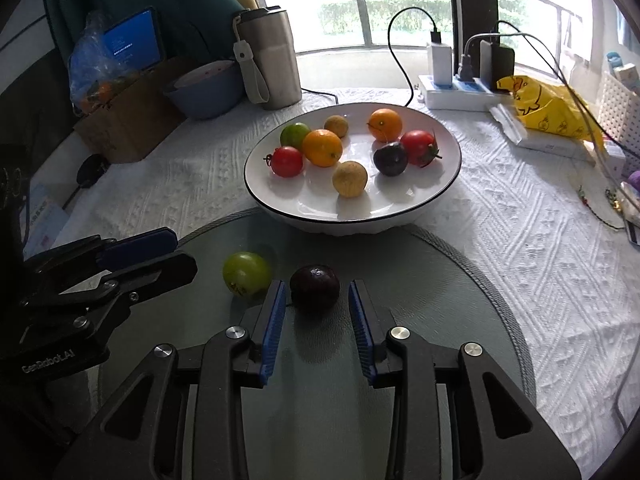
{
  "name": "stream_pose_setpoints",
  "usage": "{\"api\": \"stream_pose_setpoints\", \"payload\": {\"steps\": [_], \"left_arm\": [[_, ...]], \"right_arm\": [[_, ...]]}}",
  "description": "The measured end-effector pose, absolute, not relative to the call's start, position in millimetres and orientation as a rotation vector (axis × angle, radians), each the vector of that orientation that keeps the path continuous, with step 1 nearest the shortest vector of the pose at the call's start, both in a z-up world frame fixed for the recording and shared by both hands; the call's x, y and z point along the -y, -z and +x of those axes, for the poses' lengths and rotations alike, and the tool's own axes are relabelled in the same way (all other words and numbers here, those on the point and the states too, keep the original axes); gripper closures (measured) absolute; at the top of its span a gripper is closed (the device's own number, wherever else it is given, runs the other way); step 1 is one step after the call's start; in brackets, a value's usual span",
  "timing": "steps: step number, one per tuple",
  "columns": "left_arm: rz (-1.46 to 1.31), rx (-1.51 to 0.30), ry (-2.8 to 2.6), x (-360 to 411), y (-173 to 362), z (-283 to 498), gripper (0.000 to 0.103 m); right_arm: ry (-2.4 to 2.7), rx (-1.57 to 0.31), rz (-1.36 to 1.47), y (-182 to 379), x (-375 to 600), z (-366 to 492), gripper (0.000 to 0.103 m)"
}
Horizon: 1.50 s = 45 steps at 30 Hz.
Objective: Organize fruits
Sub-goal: 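Grasp a green fruit with the left gripper while the right grasps a dark plum, then carry the green fruit with the left gripper while the right carries the plum to the bowl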
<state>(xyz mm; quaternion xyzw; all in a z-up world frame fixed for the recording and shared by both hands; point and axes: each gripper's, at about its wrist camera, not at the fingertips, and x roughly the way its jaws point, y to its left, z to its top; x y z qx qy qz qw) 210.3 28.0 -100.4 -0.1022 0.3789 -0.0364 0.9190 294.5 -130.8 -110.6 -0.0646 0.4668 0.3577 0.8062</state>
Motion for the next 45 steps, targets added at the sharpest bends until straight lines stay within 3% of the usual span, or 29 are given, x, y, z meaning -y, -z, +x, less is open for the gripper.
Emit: {"api": "stream_pose_setpoints", "payload": {"steps": [8, 10, 37, 45], "left_arm": [[-0.210, -0.795, 0.077, -24.8, 104.3, 215.4, 0.064], [-0.206, -0.800, 0.078, -23.0, 105.4, 217.2, 0.064], [-0.117, -0.883, 0.079, 10.2, 122.5, 245.2, 0.064], [-0.087, -0.866, 0.102, 14.6, 117.3, 243.1, 0.074]], "right_arm": [[-0.809, -1.011, -0.137, 117.8, 127.5, 296.4, 0.069], [-0.813, -1.004, -0.134, 116.2, 128.7, 296.2, 0.075], [-0.724, -0.964, -0.059, 105.7, 181.7, 314.8, 0.075], [-0.723, -0.942, -0.061, 98.3, 182.4, 314.3, 0.074]]}}
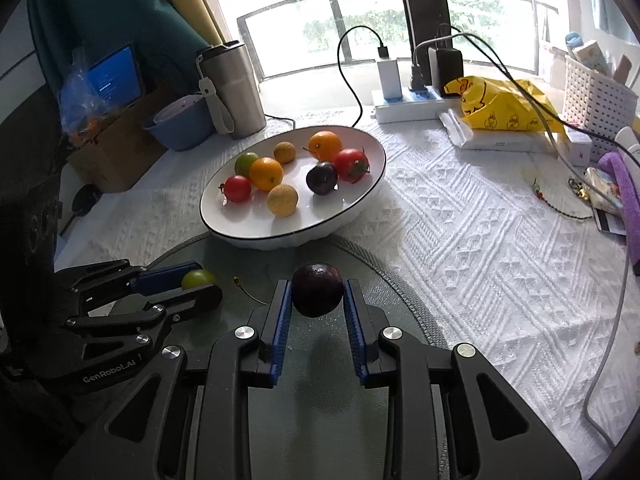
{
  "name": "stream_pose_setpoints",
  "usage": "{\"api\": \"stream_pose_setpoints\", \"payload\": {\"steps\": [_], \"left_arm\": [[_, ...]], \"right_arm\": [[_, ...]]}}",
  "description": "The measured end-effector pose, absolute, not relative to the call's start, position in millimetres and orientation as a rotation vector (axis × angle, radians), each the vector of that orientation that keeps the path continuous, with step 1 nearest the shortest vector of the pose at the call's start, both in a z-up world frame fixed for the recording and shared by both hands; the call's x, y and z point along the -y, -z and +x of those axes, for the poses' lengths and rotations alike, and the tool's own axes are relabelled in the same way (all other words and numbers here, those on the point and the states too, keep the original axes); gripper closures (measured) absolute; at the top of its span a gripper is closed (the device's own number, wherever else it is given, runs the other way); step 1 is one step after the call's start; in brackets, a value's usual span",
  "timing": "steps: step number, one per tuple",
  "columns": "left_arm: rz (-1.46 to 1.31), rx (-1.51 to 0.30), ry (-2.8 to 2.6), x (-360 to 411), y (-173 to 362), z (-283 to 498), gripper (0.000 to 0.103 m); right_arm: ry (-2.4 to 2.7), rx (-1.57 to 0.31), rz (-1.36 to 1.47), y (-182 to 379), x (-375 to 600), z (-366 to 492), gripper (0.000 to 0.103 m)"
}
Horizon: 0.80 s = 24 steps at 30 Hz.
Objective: Organize fruits
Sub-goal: 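Carry the green fruit with the left gripper while the right carries the plum to the bowl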
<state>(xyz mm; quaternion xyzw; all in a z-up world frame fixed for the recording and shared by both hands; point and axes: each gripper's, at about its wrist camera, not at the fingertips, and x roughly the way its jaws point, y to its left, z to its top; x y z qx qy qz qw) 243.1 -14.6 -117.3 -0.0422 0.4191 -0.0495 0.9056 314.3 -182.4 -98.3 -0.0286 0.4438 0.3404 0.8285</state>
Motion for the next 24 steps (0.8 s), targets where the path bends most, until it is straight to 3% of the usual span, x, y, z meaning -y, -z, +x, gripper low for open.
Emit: {"api": "stream_pose_setpoints", "payload": {"steps": [24], "left_arm": [[-0.077, -0.768, 0.117, 8.6, 68.7, 263.7, 0.074]], "right_arm": [[-0.728, -0.860, -0.057, 64.3, 177.2, 339.8, 0.074]]}}
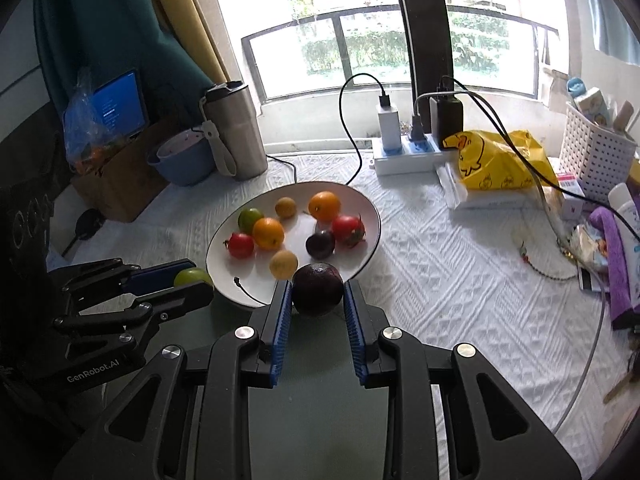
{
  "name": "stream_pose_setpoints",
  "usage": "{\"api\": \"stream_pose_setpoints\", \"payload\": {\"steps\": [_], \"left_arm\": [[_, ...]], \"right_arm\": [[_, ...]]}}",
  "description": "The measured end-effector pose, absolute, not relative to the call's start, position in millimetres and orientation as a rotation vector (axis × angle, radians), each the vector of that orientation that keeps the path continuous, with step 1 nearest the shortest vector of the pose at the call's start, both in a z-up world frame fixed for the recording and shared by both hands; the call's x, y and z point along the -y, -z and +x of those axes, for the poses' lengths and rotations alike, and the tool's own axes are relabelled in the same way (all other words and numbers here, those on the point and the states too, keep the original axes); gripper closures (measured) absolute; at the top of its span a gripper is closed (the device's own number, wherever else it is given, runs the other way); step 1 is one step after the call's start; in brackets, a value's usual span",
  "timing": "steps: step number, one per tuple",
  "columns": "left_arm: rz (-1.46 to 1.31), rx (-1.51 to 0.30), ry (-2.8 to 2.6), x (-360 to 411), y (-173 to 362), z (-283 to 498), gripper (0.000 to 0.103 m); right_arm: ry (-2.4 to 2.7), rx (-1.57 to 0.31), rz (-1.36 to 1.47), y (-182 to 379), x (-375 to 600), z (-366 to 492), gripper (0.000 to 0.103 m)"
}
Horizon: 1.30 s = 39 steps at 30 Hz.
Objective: Organize fruits
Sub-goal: 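Carry the green fruit with the left gripper while the right carries the plum to the bowl, then open the left gripper in the bowl while the right releases the plum there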
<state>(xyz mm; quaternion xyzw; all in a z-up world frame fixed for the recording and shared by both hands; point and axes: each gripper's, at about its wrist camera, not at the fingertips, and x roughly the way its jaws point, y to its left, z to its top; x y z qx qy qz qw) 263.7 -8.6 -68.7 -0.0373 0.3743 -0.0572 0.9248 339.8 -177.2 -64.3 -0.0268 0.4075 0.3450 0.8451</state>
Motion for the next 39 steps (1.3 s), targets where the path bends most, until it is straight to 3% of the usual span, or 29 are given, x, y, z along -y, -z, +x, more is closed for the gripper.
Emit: {"api": "stream_pose_setpoints", "payload": {"steps": [39], "left_arm": [[-0.113, -0.843, 0.100, -12.3, 100.7, 314.5, 0.073]], "right_arm": [[-0.733, -0.931, -0.138, 100.0, 132.1, 384.5, 0.074]]}}
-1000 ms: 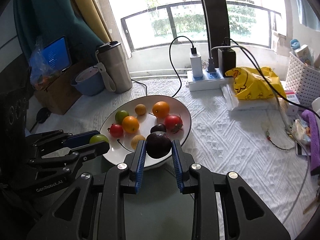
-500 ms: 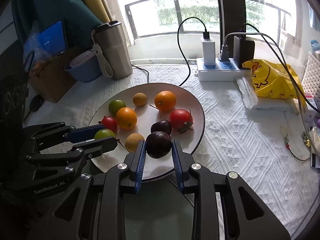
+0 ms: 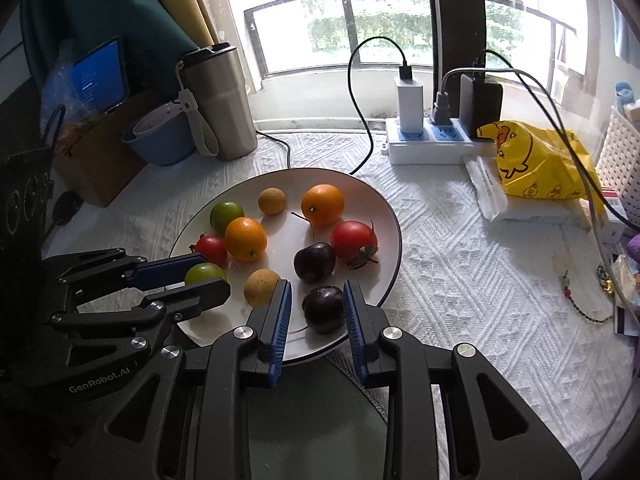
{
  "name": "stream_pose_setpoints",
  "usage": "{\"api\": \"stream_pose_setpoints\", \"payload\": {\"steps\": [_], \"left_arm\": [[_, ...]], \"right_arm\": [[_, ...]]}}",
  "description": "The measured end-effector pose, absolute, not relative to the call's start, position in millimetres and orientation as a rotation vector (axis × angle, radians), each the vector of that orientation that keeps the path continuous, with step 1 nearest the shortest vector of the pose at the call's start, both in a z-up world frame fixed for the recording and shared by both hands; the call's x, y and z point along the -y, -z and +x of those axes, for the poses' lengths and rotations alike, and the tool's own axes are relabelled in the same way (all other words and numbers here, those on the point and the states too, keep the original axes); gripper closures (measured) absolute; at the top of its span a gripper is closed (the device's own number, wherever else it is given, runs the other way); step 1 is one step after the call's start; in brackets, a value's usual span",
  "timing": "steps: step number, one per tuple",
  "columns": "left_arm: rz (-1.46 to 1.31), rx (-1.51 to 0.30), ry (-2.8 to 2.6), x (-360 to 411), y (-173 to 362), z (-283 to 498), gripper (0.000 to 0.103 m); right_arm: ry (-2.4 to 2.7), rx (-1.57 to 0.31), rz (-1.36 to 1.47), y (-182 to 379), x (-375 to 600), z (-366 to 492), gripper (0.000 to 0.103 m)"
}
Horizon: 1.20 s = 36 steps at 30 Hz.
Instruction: Organize fruits
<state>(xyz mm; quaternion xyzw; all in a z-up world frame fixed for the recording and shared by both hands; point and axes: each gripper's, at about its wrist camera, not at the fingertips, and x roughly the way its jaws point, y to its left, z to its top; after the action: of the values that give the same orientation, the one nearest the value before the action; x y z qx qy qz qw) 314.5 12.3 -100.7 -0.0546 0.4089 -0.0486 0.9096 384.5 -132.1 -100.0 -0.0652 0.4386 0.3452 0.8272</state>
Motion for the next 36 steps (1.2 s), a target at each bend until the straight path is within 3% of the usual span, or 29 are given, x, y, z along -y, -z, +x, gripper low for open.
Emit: {"api": "stream_pose_setpoints", "payload": {"steps": [8, 15, 28, 36], "left_arm": [[-0.119, -0.800, 0.095, -11.9, 83.3, 299.1, 0.064], [-0.124, -0.750, 0.098, -9.7, 63.3, 278.3, 0.038], [-0.094, -0.647, 0.084, -0.7, 25.1, 226.4, 0.033], [-0.092, -0.579, 0.068, 1.2, 5.1, 191.9, 0.022]], "right_arm": [[-0.715, -0.898, -0.139, 82.7, 139.6, 371.4, 0.074], [-0.693, -0.862, -0.137, 62.9, 149.2, 353.4, 0.074], [-0.682, -0.778, -0.129, 22.0, 162.3, 309.1, 0.074], [-0.671, -0.729, -0.136, 0.0, 170.1, 281.3, 0.074]]}}
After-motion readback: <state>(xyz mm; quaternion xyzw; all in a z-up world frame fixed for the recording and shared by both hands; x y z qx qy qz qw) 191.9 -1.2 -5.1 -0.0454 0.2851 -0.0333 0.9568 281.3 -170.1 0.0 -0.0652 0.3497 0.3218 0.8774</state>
